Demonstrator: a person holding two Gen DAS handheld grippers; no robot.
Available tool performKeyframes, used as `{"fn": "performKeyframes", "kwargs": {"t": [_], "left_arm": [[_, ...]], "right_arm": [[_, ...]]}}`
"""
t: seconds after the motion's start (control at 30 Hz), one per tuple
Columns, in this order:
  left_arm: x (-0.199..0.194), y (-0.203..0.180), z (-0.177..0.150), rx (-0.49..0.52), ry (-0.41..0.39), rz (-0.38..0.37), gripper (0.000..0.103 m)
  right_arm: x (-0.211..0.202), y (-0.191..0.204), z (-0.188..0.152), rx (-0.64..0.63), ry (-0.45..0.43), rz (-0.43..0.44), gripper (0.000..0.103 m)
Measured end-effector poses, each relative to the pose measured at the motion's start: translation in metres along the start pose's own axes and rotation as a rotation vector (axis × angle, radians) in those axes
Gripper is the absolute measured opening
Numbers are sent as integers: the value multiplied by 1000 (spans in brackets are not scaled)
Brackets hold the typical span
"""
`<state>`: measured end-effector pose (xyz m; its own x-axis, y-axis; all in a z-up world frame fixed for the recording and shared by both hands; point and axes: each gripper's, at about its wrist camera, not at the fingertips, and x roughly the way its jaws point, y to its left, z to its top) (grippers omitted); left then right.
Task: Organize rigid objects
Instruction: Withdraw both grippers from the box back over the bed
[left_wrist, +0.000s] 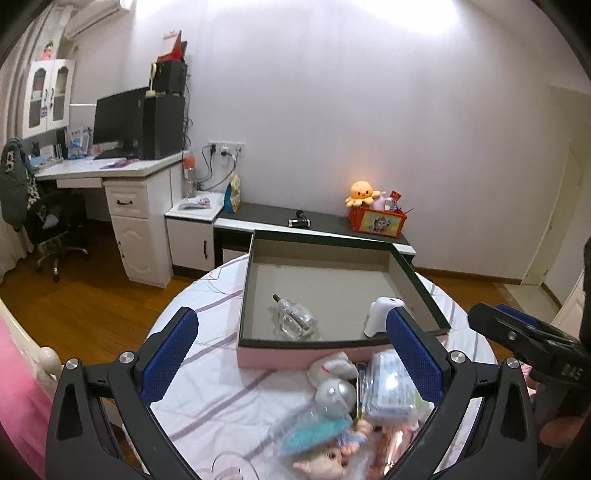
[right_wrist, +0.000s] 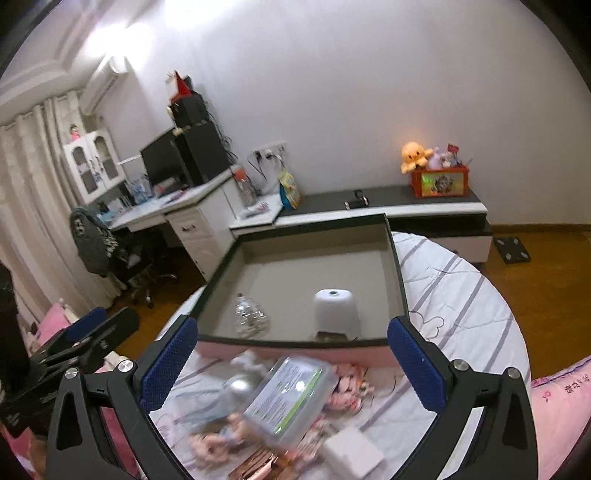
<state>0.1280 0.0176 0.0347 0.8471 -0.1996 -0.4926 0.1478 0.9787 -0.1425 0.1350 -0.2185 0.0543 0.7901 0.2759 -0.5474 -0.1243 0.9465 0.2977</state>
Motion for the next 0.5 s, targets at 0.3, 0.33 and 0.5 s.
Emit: {"fn": "performKeyframes", "kwargs": {"t": [0.3, 0.33, 0.5], "left_arm": [[-38, -5, -26, -7, -38, 23, 103], [-41, -5, -28, -9, -41, 25, 103], [-62, -2, -41, -24, -71, 59, 103]], "right_arm": [[-61, 13, -37, -49, -105, -65, 103], [-65, 13, -40, -54, -112, -71, 103], [-86, 14, -55, -61, -150, -104, 103]]}}
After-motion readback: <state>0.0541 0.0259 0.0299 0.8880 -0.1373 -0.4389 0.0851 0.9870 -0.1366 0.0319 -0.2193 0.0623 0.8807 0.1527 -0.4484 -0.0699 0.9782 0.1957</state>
